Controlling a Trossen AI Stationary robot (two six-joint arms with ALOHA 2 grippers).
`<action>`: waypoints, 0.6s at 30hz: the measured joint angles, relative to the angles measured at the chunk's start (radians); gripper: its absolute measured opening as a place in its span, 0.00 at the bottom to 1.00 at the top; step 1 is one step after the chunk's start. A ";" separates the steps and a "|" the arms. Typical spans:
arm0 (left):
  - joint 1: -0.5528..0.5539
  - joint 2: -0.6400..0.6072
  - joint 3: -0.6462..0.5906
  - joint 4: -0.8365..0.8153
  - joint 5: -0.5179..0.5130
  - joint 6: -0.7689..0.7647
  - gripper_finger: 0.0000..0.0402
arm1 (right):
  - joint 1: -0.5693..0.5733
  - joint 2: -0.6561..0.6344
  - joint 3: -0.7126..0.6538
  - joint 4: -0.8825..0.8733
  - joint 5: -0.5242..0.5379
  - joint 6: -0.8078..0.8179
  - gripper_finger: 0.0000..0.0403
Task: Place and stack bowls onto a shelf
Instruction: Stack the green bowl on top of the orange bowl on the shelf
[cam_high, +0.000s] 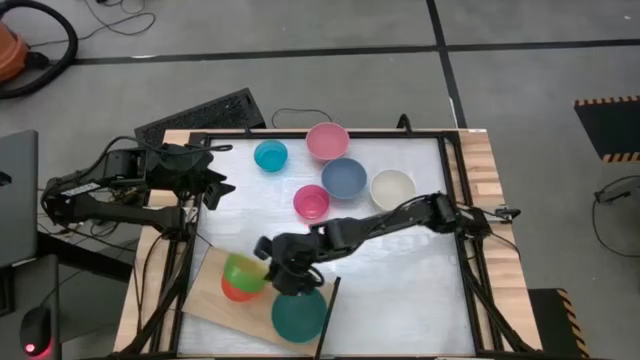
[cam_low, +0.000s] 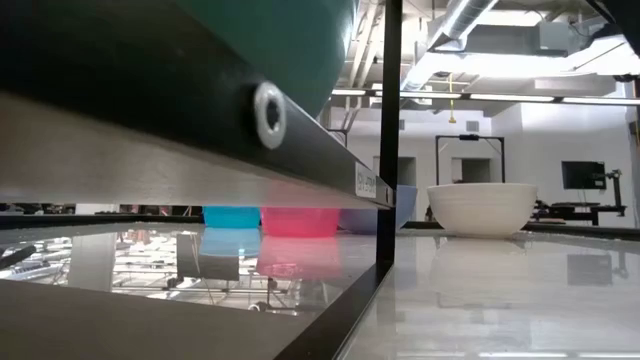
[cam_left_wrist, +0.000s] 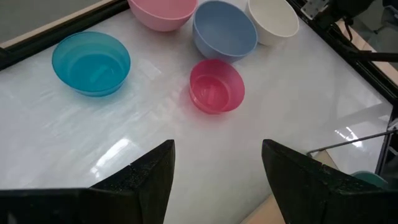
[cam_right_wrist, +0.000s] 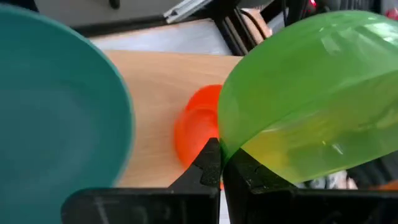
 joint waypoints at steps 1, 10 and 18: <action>0.000 0.000 0.000 0.000 0.000 -0.009 0.56 | -0.002 0.021 0.019 0.008 0.005 -0.044 0.06; 0.000 0.001 0.000 0.000 0.000 -0.060 0.56 | 0.007 0.185 0.221 -0.219 0.326 -0.530 0.06; 0.000 0.000 0.000 0.000 0.004 -0.078 0.56 | 0.031 0.176 0.212 -0.140 0.411 -0.703 0.06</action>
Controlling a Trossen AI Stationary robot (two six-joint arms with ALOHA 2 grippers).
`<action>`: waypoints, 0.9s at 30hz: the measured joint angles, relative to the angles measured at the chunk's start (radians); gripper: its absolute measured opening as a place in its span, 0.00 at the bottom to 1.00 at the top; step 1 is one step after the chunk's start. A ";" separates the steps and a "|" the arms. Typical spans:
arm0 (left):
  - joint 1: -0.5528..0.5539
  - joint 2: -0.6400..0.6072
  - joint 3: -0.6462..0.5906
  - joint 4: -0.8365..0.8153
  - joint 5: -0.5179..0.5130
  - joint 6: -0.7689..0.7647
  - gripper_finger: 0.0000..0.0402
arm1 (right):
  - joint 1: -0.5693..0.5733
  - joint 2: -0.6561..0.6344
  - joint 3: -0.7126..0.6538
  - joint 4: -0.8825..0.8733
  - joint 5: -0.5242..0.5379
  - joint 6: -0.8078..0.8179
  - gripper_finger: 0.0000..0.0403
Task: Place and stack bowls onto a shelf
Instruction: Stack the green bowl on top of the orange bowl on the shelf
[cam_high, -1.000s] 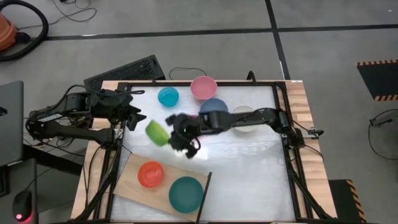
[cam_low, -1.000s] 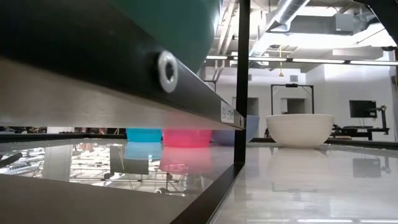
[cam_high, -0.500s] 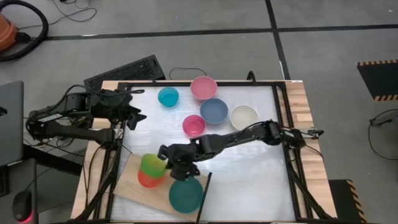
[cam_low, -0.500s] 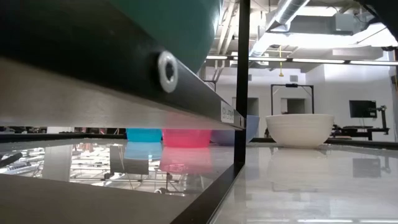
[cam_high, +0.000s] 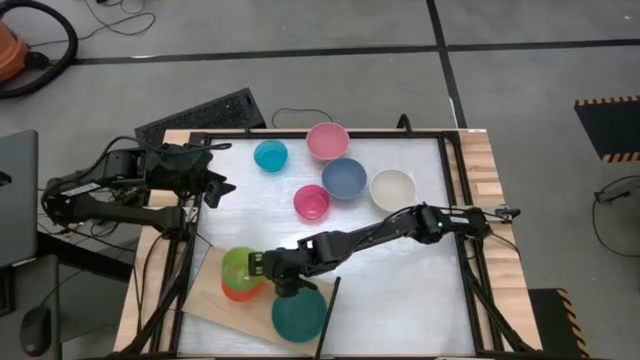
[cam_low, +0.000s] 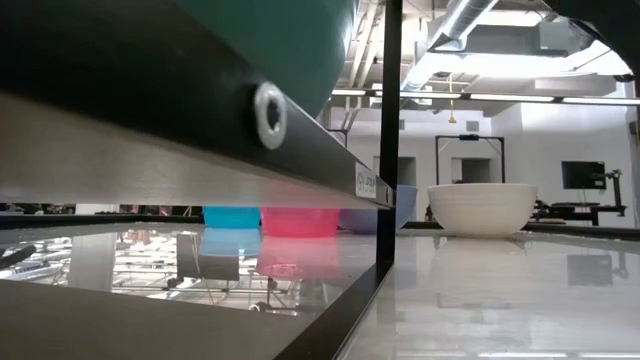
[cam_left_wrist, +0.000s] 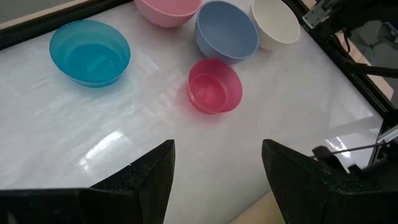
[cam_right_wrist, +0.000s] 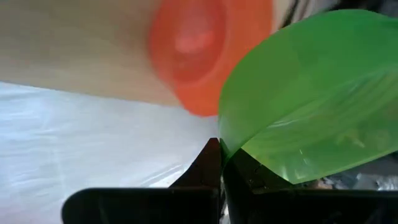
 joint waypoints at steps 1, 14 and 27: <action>0.000 0.000 0.000 0.000 0.000 0.000 0.56 | 0.005 -0.001 -0.002 -0.006 0.008 -0.013 0.06; 0.000 0.000 0.000 -0.003 -0.003 0.003 0.56 | 0.007 0.021 -0.002 0.044 -0.013 -0.153 0.06; 0.000 0.000 0.000 -0.003 -0.003 0.002 0.56 | -0.006 0.043 -0.011 0.083 -0.083 -0.146 0.07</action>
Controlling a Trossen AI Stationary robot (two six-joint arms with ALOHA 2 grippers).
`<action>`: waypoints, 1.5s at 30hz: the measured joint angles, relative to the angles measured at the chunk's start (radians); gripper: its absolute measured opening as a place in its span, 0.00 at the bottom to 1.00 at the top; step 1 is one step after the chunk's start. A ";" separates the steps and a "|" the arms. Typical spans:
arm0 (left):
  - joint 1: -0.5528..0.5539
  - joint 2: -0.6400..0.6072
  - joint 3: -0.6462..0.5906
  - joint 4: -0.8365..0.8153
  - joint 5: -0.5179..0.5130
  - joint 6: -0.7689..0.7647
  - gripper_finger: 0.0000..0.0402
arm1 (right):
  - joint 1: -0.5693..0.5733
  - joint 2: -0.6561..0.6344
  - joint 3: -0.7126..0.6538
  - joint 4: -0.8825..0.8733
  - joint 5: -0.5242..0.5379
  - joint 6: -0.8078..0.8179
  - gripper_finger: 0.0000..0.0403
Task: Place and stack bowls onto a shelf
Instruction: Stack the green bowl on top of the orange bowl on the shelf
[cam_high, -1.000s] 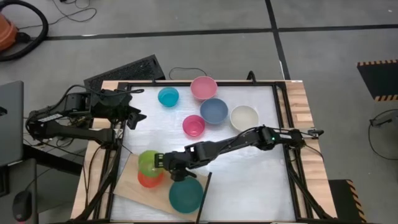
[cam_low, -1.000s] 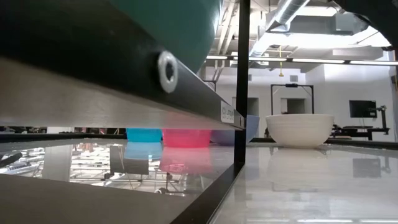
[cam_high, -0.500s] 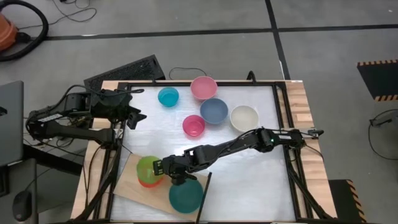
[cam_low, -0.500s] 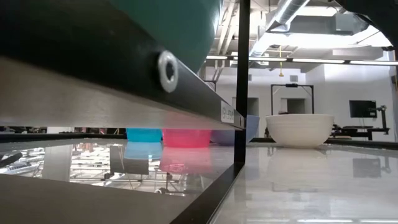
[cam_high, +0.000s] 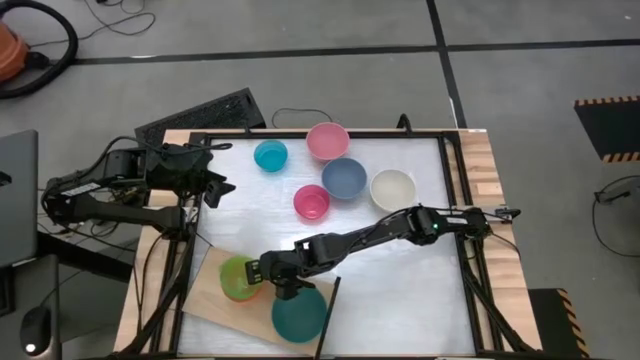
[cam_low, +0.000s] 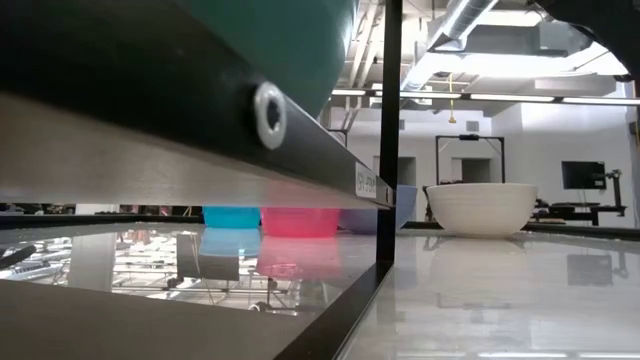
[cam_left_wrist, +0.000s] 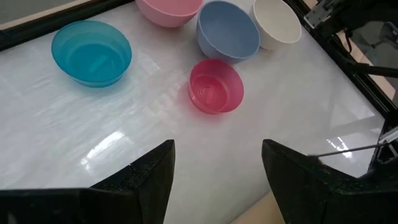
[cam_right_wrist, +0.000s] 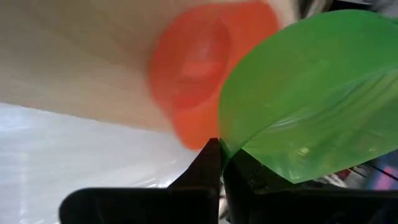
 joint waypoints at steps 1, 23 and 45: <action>0.000 0.000 0.000 0.000 -0.001 0.000 0.56 | -0.001 0.004 -0.003 -0.016 0.000 0.001 0.08; 0.000 0.000 0.000 0.000 -0.003 -0.006 0.56 | -0.013 0.027 -0.002 0.007 -0.013 0.074 0.12; 0.000 0.000 0.000 0.000 -0.003 0.003 0.56 | -0.013 0.015 0.000 0.063 0.029 0.251 0.38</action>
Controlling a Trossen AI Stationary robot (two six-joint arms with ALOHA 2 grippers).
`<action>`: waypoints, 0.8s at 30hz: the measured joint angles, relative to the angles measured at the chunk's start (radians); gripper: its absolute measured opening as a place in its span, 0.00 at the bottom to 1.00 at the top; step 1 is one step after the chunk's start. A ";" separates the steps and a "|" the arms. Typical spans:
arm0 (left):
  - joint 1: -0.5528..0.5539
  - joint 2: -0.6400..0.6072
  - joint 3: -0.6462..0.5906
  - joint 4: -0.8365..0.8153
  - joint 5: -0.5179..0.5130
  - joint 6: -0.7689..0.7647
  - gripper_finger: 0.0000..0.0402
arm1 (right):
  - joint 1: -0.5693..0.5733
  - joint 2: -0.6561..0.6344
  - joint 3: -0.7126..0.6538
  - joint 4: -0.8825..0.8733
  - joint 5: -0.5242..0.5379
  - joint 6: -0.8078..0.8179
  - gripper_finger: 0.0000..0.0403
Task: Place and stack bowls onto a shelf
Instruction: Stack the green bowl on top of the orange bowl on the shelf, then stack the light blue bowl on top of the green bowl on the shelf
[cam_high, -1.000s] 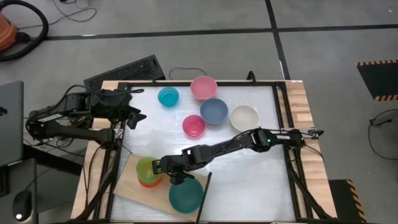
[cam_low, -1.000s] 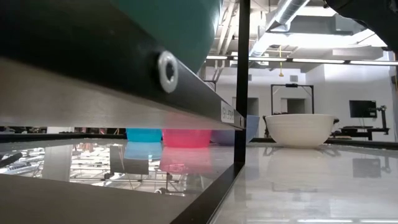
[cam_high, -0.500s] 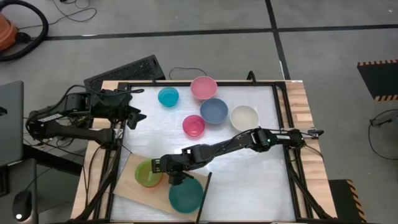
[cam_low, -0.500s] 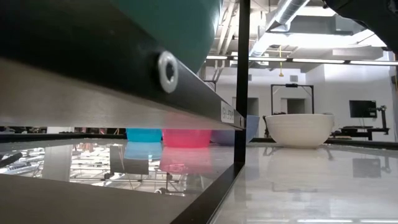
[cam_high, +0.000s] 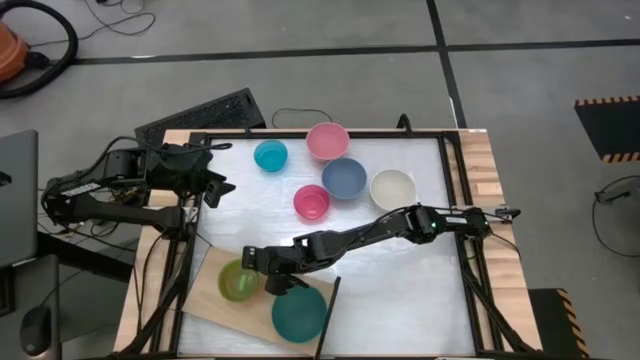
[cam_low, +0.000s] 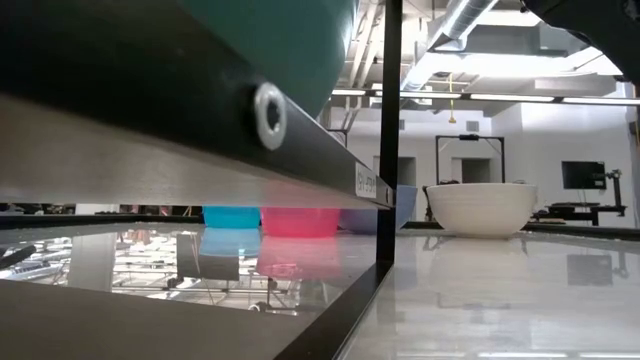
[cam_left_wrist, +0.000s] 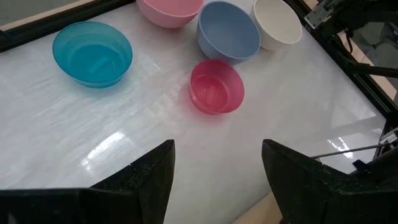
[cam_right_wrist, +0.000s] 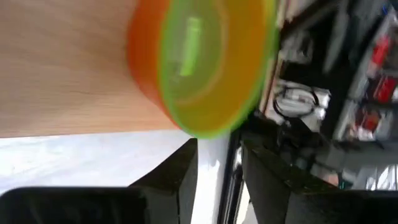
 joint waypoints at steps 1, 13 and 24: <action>0.000 0.000 0.000 0.000 0.000 0.000 0.56 | 0.000 -0.004 0.006 -0.005 0.015 0.025 0.38; 0.000 0.000 0.001 0.009 -0.093 0.000 0.56 | -0.091 -0.201 0.022 -0.204 0.072 0.487 0.40; 0.214 0.226 0.001 0.096 -0.205 0.072 0.56 | -0.328 -0.388 0.019 -0.490 0.023 1.102 0.40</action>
